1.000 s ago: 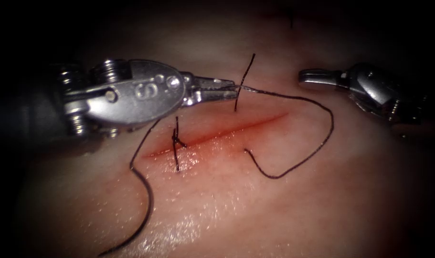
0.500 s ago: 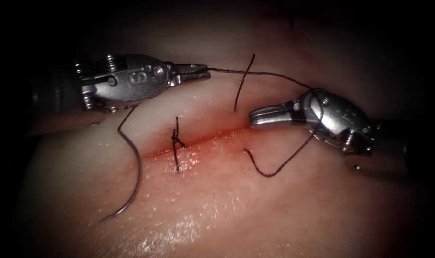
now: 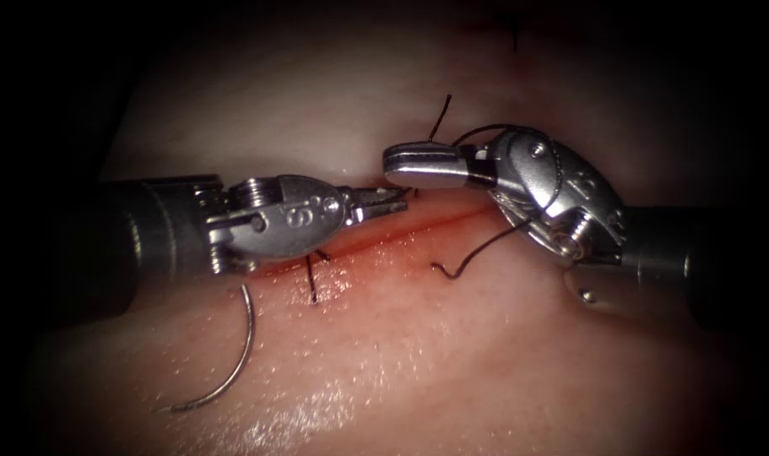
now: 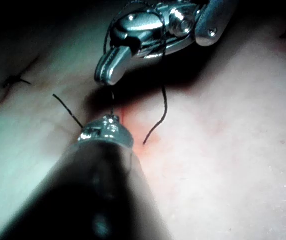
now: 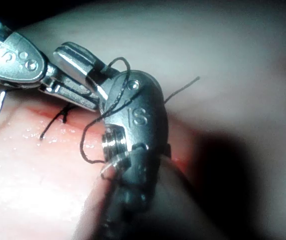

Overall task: Wound Closure
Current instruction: Wrap thread around right end-effector two times counter-clockwise

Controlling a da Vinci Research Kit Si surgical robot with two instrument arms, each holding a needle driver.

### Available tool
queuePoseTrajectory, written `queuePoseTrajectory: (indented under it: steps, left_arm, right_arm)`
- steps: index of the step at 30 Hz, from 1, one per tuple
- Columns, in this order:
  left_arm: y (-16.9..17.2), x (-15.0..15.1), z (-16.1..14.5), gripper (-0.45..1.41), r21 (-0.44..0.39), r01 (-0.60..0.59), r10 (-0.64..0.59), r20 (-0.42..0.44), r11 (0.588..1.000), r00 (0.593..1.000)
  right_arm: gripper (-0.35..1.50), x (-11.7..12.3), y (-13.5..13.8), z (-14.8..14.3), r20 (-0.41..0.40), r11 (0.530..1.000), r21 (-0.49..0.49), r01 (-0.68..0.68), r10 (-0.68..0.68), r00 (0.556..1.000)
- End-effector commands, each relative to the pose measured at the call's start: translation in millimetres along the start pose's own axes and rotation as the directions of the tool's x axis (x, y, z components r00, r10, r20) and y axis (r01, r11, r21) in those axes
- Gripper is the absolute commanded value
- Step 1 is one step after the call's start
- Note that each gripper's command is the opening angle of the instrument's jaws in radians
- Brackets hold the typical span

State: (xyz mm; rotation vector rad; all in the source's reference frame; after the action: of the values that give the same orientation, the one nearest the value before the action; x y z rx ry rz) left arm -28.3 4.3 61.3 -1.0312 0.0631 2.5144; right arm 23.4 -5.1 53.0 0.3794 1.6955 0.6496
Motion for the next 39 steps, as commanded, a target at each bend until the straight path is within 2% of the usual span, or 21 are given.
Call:
queuePoseTrajectory:
  steps: [1, 3, 5, 6, 7, 8, 13, 15, 19, 21, 23, 27, 30, 36, 37, 38, 39]
  left_arm:
    - [-0.2, 0.2, 0.7, -0.45, 0.000, -0.001, 0.001, -0.003, 1.000, 1.000]
    - [0.9, 0.3, 1.0, -0.45, -0.010, -0.004, 0.004, 0.000, 1.000, 1.000]
    - [1.4, 0.6, 0.7, -0.45, -0.011, -0.003, 0.003, -0.002, 1.000, 1.000]
    - [1.6, 0.8, 0.5, -0.45, -0.010, -0.001, 0.001, 0.000, 1.000, 1.000]
    - [1.8, 1.1, 0.2, -0.45, -0.011, 0.007, -0.007, 0.002, 1.000, 1.000]
    - [1.8, 1.1, 0.2, -0.45, -0.011, 0.007, -0.007, 0.002, 1.000, 1.000]
    - [2.4, 3.7, -2.6, -0.45, -0.028, -0.041, 0.041, 0.013, 0.999, 0.999]
    - [2.0, 5.3, -3.8, -0.45, -0.024, -0.068, 0.068, 0.008, 0.997, 0.998]
    - [1.3, 7.0, -4.9, -0.45, -0.021, -0.100, 0.100, 0.002, 0.995, 0.995]
    - [0.5, 7.6, -5.3, -0.45, -0.023, -0.113, 0.113, -0.002, 0.993, 0.994]
    - [-0.3, 7.7, -5.3, -0.45, -0.030, -0.127, 0.127, -0.002, 0.991, 0.992]
    - [-1.6, 7.4, -5.1, -0.45, -0.040, -0.130, 0.130, -0.006, 0.991, 0.992]
    - [-3.2, 6.5, -4.4, -0.45, -0.044, -0.131, 0.130, -0.005, 0.990, 0.991]
    - [-5.1, 4.6, -2.4, -0.45, -0.086, -0.150, 0.153, 0.020, 0.985, 0.988]
    - [-5.1, 4.6, -2.4, -0.45, -0.086, -0.150, 0.153, 0.020, 0.985, 0.988]
    - [-5.8, 3.6, -1.5, -0.45, -0.105, -0.161, 0.163, 0.014, 0.981, 0.986]
    - [-6.0, 3.3, -1.4, -0.45, -0.106, -0.163, 0.165, 0.012, 0.981, 0.986]
  right_arm:
    - [-0.35, -0.7, 0.2, 1.1, 0.002, 1.000, -0.015, 0.004, -0.004, 1.000]
    - [-0.05, -1.2, 0.4, 1.5, 0.012, 0.998, -0.060, 0.012, -0.011, 1.000]
    - [0.41, -1.4, 0.7, 1.6, 0.032, 0.992, -0.124, 0.021, -0.017, 0.999]
    - [0.56, -1.5, 0.8, 1.7, 0.040, 0.989, -0.144, 0.025, -0.020, 0.999]
    - [0.68, -1.6, 1.0, 1.7, 0.056, 0.986, -0.161, 0.032, -0.023, 0.998]
    - [0.68, -1.6, 1.0, 1.7, 0.056, 0.986, -0.161, 0.032, -0.023, 0.998]
    - [1.15, -2.5, 1.7, 1.5, 0.223, 0.973, -0.219, 0.070, -0.020, 0.975]
    - [1.22, -3.3, 1.8, 1.4, 0.294, 0.967, -0.235, 0.097, -0.025, 0.956]
    - [1.18, -4.3, 1.8, 1.1, 0.329, 0.964, -0.239, 0.114, -0.030, 0.944]
    - [1.18, -5.1, 1.7, 1.0, 0.375, 0.966, -0.220, 0.136, -0.045, 0.926]
    - [1.25, -5.5, 1.5, 1.0, 0.390, 0.966, -0.213, 0.146, -0.053, 0.919]
    - [1.28, -6.1, 1.0, 0.9, 0.402, 0.981, -0.145, 0.129, -0.061, 0.913]
    - [1.27, -6.9, 0.1, 0.9, 0.417, 0.993, -0.046, 0.107, -0.078, 0.906]
    - [1.22, -7.4, -0.7, 0.9, 0.387, 0.993, 0.093, 0.070, -0.101, 0.916]
    - [1.22, -7.4, -0.7, 0.9, 0.387, 0.993, 0.093, 0.070, -0.101, 0.916]
    - [1.15, -7.7, -0.9, 0.7, 0.380, 0.985, 0.164, 0.059, -0.118, 0.918]
    - [1.13, -7.9, -1.0, 0.6, 0.388, 0.980, 0.189, 0.055, -0.126, 0.913]
